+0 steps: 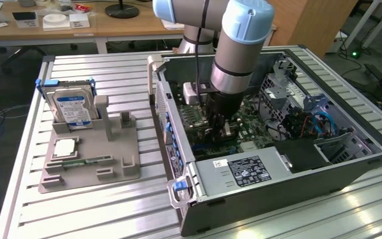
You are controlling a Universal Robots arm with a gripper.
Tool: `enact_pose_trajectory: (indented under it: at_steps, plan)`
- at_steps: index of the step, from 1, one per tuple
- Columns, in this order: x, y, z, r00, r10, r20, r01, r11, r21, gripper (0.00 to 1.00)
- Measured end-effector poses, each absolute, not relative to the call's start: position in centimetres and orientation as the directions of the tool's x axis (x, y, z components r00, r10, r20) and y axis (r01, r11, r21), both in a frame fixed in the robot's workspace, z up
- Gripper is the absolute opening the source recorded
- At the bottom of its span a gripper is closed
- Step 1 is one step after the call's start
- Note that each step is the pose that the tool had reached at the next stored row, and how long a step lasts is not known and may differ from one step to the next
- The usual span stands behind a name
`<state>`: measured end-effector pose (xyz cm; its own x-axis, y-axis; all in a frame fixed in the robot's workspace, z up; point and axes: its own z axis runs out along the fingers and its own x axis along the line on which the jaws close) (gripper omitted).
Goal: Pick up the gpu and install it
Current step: 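Insert the gpu into the slot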
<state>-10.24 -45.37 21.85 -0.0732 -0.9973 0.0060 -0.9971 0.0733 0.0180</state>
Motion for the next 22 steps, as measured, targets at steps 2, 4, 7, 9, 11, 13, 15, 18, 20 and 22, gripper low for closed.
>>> enact_pose_trajectory:
  at_steps: [2, 4, 7, 9, 11, 13, 15, 18, 20, 22]
  plan:
    - [-10.3, -45.4, 21.6, -0.073, -0.997, 0.006, -0.997, 0.073, 0.018, 0.28]
    - [-10.3, -45.4, 21.5, -0.073, -0.997, 0.006, -0.997, 0.074, 0.018, 0.28]
    - [-10.3, -45.4, 21.5, -0.073, -0.997, 0.005, -0.997, 0.074, 0.018, 0.28]
    - [-10.3, -45.4, 21.5, -0.073, -0.997, 0.005, -0.997, 0.074, 0.018, 0.28]
    - [-10.3, -45.4, 21.6, -0.074, -0.997, 0.001, -0.997, 0.074, 0.016, 0.28]
    - [-10.3, -45.3, 22.0, -0.074, -0.997, -0.004, -0.997, 0.074, 0.015, 0.28]
    - [-10.3, -45.4, 22.6, -0.074, -0.997, -0.002, -0.997, 0.074, 0.014, 0.35]
    - [-10.3, -45.4, 23.9, -0.074, -0.997, -0.005, -0.997, 0.073, 0.013, 0.35]
    - [-10.3, -45.4, 24.5, -0.073, -0.997, -0.005, -0.997, 0.073, 0.012, 0.35]
    - [-10.3, -45.4, 25.2, -0.073, -0.997, -0.005, -0.997, 0.073, 0.012, 0.35]
